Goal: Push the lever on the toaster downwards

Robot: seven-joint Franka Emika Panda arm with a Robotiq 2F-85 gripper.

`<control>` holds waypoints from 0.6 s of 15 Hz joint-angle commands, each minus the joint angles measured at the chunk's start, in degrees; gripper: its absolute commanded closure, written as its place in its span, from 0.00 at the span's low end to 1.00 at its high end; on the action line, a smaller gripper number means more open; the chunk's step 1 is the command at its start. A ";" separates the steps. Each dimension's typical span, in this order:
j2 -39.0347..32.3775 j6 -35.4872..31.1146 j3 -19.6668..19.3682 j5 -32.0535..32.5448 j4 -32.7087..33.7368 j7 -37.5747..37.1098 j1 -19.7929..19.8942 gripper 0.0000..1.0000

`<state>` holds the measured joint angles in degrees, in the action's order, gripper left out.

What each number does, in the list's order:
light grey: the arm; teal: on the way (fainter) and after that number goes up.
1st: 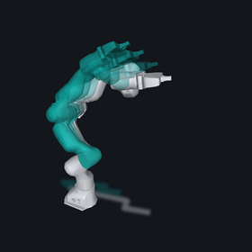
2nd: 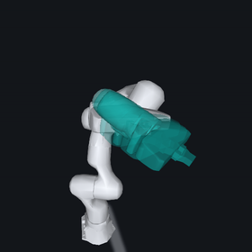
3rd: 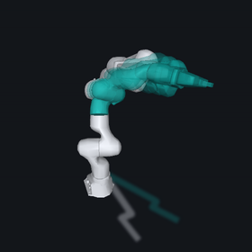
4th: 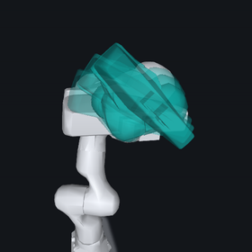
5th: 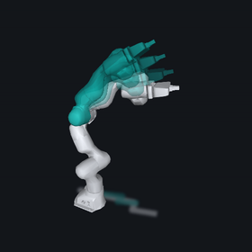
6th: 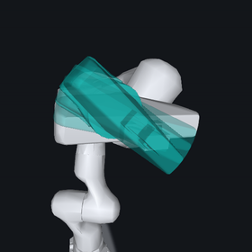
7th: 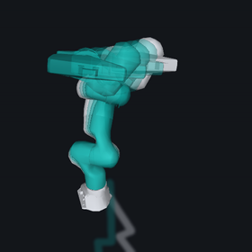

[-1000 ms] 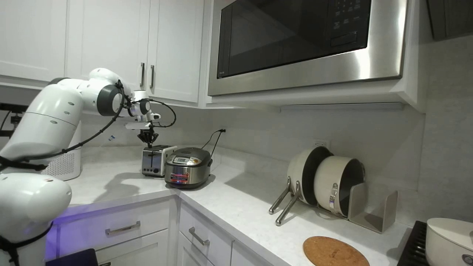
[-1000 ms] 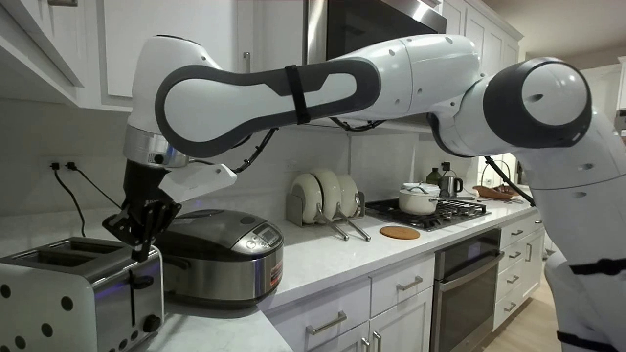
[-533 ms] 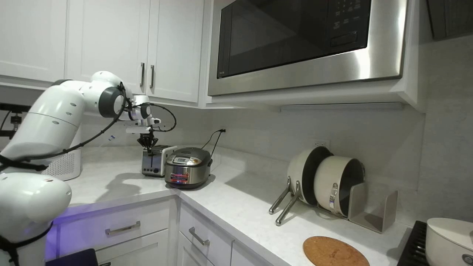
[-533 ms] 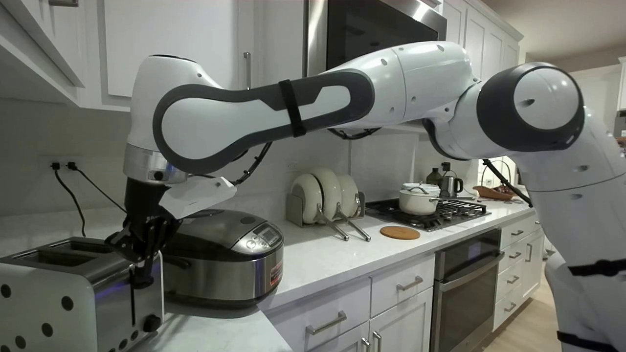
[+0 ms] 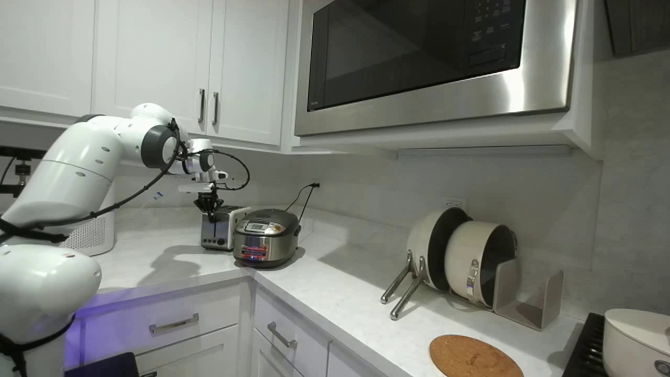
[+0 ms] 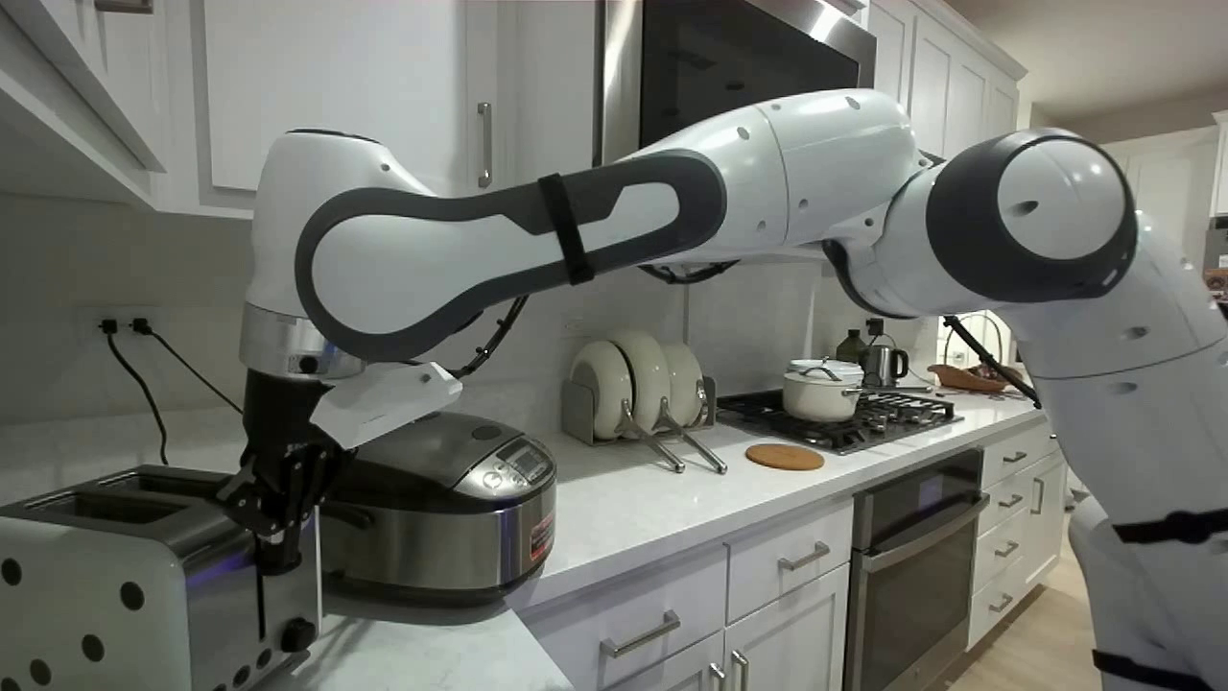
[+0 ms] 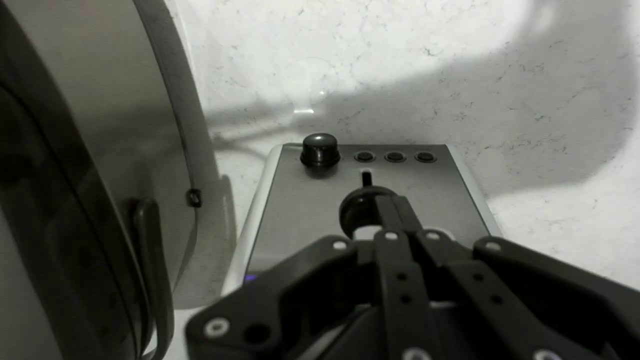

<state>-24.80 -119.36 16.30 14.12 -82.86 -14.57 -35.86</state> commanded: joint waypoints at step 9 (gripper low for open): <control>-1.79 -2.38 0.05 -1.97 0.07 4.59 0.74 1.00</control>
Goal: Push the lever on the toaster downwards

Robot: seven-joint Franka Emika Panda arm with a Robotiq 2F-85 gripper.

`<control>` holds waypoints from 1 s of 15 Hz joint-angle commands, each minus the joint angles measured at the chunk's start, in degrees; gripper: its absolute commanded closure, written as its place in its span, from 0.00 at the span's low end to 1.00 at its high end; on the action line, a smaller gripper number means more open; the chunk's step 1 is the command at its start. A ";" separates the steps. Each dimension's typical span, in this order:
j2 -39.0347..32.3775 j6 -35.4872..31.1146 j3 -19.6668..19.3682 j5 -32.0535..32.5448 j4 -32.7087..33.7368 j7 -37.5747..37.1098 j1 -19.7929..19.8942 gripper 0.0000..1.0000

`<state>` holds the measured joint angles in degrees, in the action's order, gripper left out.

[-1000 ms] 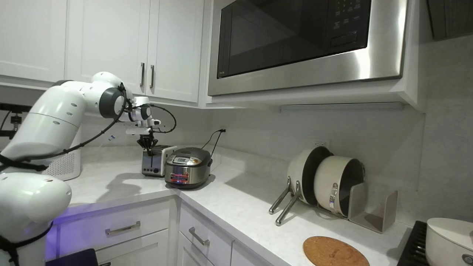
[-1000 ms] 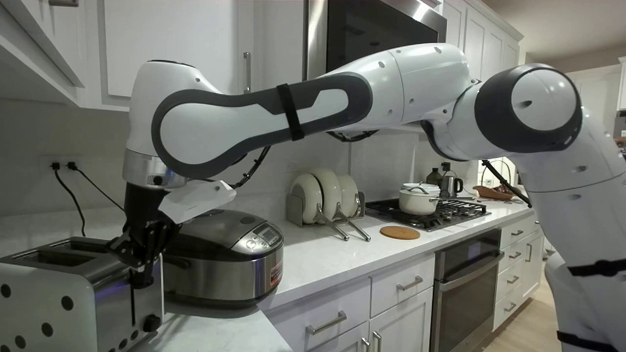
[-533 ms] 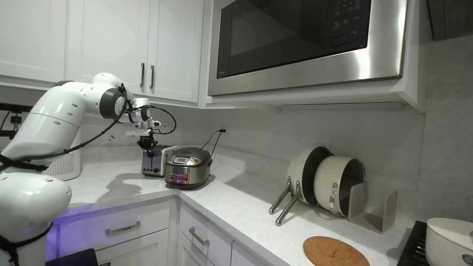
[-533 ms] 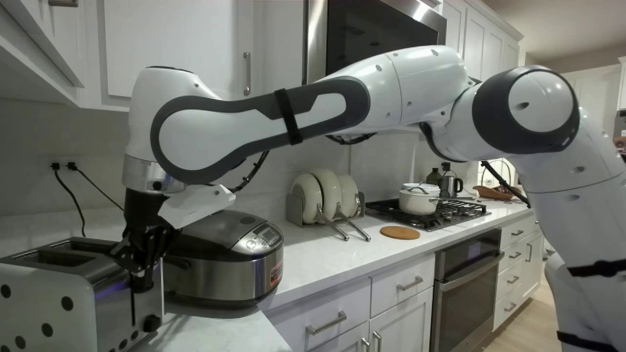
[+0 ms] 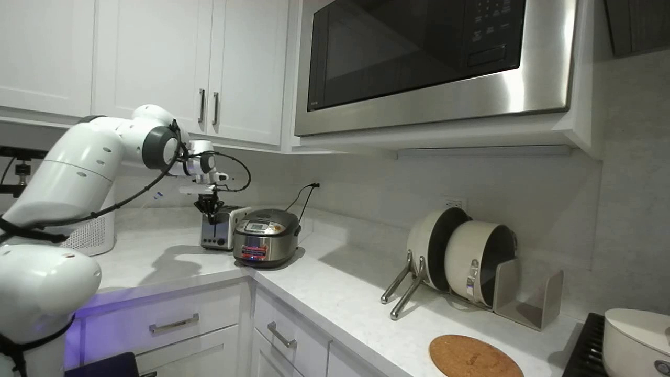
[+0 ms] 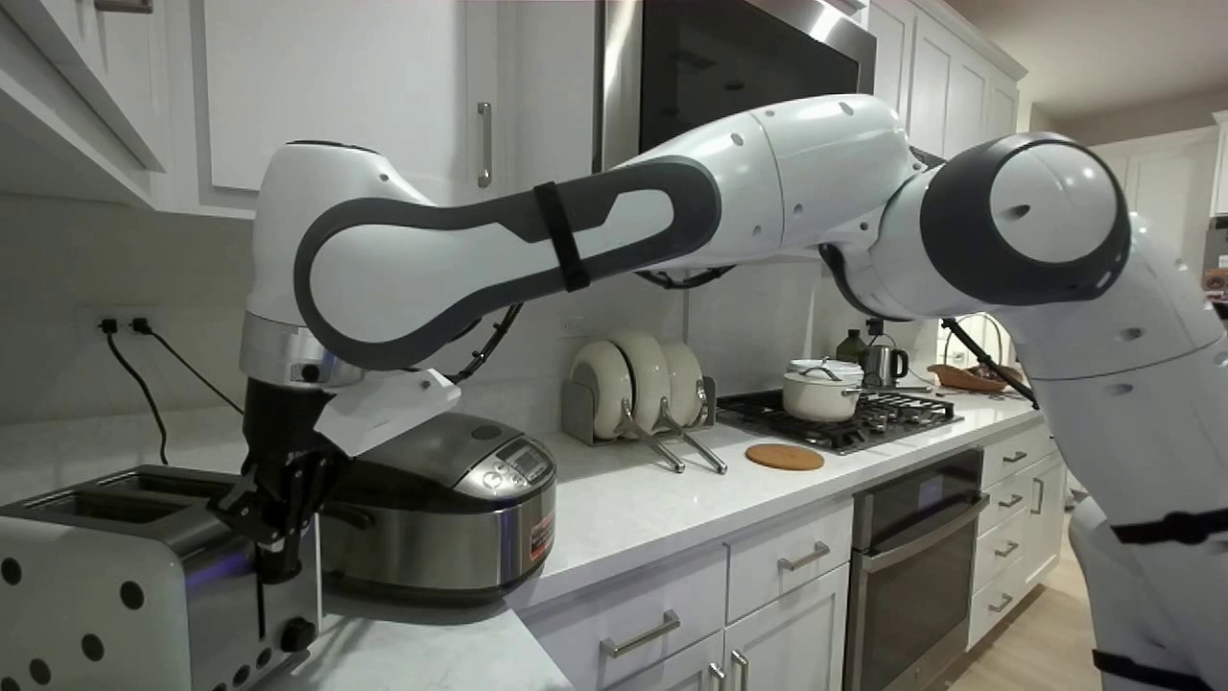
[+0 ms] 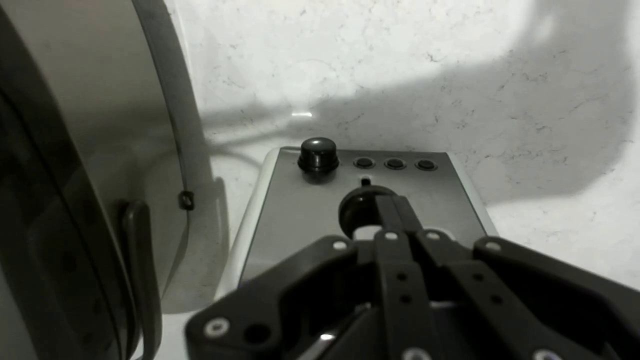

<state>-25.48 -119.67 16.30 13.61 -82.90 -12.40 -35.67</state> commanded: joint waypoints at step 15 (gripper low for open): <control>-5.63 -4.78 -0.06 -3.10 0.24 5.68 1.23 1.00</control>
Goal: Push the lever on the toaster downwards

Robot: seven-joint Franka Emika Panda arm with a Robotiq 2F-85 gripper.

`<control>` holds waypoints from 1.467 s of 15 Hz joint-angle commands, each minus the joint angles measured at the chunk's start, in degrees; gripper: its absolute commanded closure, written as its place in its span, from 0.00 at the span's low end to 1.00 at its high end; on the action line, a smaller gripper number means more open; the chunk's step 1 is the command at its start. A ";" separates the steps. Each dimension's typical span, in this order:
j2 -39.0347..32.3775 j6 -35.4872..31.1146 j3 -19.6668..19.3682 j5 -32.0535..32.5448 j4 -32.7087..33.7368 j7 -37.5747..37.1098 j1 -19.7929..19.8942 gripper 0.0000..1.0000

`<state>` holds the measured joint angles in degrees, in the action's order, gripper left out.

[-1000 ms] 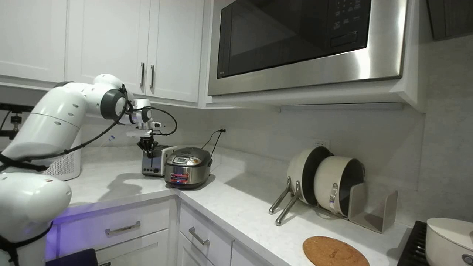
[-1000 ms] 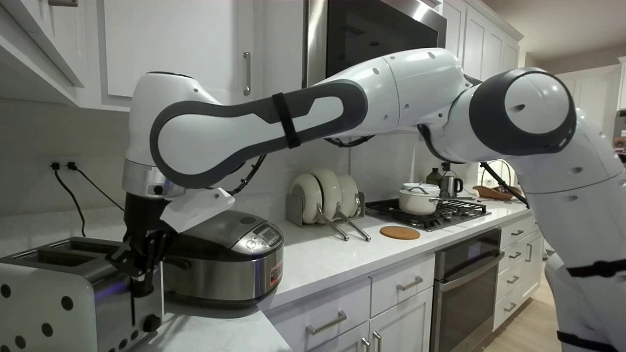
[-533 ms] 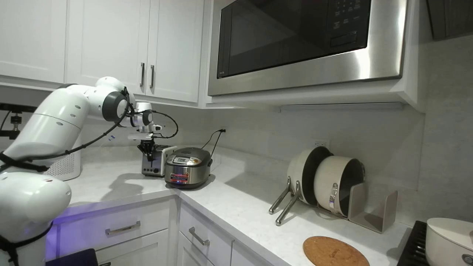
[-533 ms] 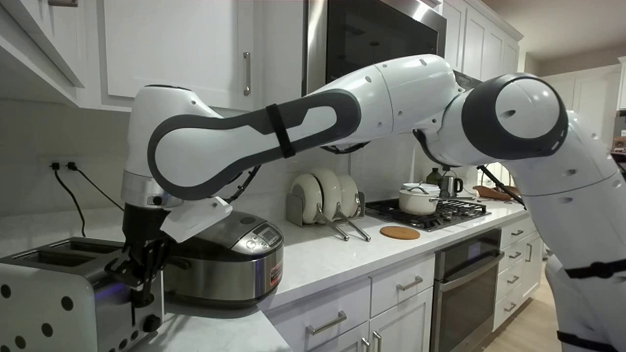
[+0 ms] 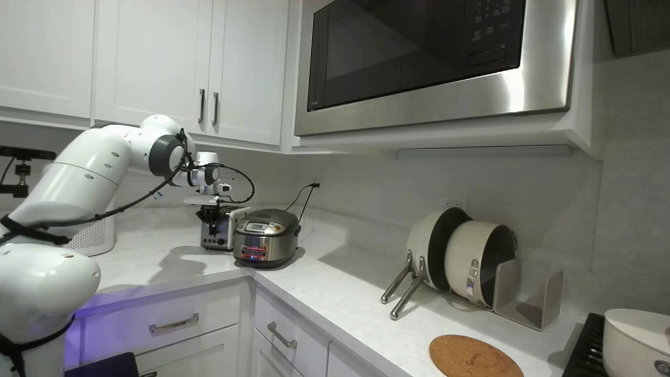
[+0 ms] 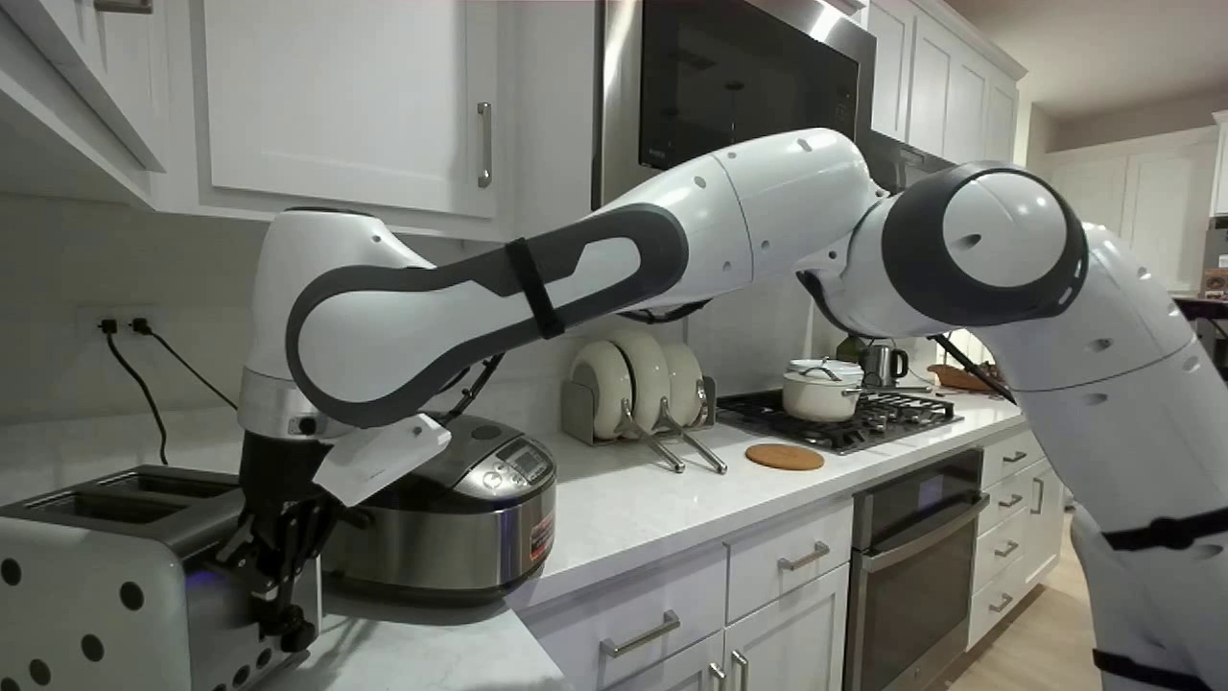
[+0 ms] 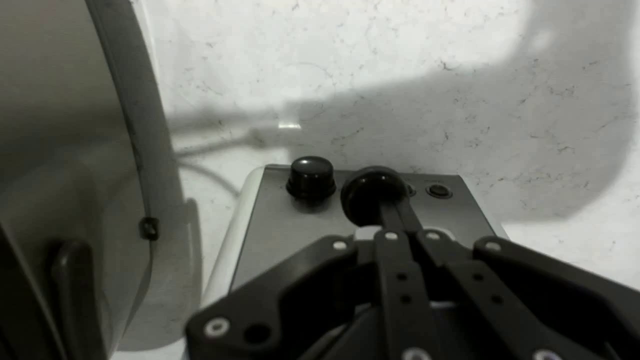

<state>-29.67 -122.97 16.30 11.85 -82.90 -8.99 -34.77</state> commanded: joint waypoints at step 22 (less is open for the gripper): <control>-2.50 -2.46 -0.11 -3.18 -1.42 4.47 1.60 1.00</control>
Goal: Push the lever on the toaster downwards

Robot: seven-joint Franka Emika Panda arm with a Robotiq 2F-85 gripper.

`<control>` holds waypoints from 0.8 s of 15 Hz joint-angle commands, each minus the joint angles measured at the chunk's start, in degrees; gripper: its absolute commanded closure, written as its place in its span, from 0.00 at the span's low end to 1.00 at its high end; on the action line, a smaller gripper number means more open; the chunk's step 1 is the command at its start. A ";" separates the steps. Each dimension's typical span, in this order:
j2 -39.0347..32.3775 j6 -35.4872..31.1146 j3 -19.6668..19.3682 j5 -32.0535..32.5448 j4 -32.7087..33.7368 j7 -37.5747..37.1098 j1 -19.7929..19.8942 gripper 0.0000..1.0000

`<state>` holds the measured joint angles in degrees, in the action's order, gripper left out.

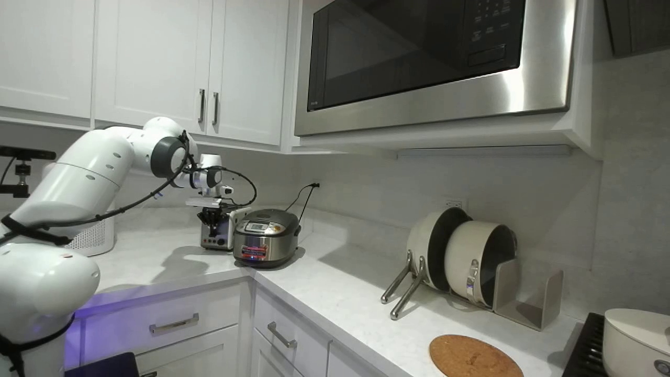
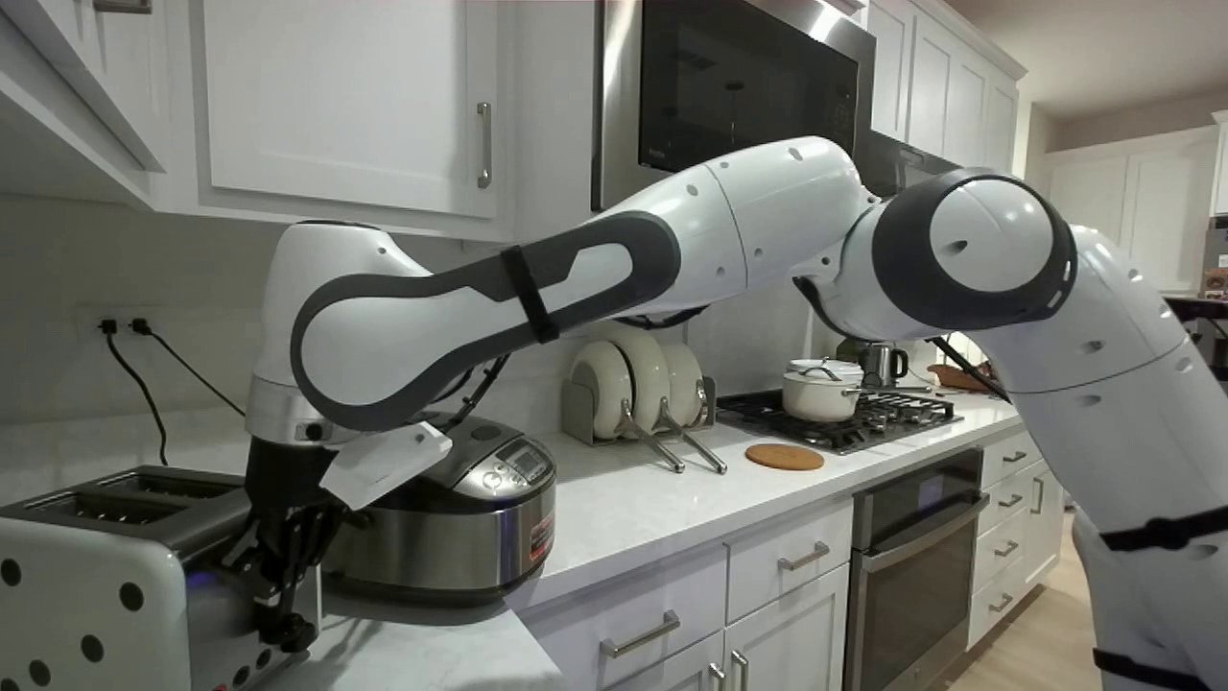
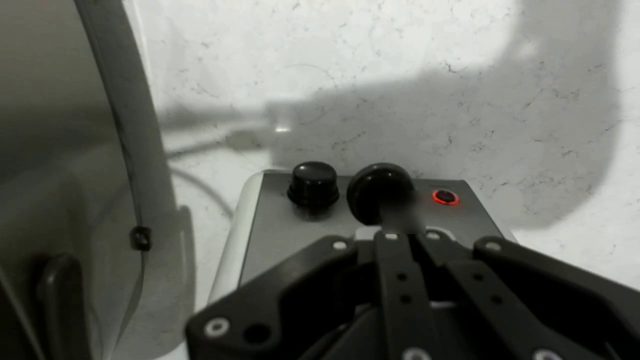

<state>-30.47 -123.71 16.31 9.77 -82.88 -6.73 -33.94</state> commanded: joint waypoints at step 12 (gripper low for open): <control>-2.00 -1.86 -0.13 -1.14 -1.83 2.00 0.68 1.00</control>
<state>-30.89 -124.00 16.32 9.66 -82.99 -6.73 -33.89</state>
